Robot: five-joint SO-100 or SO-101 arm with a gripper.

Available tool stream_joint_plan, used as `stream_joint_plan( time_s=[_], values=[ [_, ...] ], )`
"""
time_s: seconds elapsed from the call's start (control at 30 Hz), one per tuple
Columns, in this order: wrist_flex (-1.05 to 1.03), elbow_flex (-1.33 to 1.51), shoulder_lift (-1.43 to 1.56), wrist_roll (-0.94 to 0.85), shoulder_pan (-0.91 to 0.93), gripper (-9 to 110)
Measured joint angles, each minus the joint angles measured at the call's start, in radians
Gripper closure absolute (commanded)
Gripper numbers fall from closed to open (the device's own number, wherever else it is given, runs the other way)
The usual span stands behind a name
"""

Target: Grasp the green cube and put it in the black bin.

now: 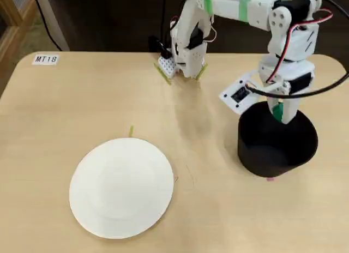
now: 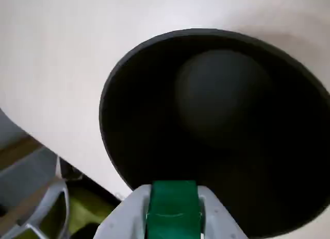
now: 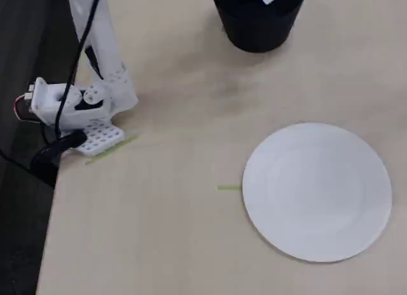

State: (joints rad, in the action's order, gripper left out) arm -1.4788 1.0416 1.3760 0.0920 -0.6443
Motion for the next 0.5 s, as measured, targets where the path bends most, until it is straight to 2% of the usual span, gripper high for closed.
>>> stream_joint_plan(
  time_s=[0.37,0.43,0.5],
  values=[
    [0.043,0.000,-0.029,-0.038,0.026,101],
    [0.043,0.000,-0.029,-0.038,0.026,83],
    [0.038,0.000,-0.029,-0.063,0.026,71]
  ],
)
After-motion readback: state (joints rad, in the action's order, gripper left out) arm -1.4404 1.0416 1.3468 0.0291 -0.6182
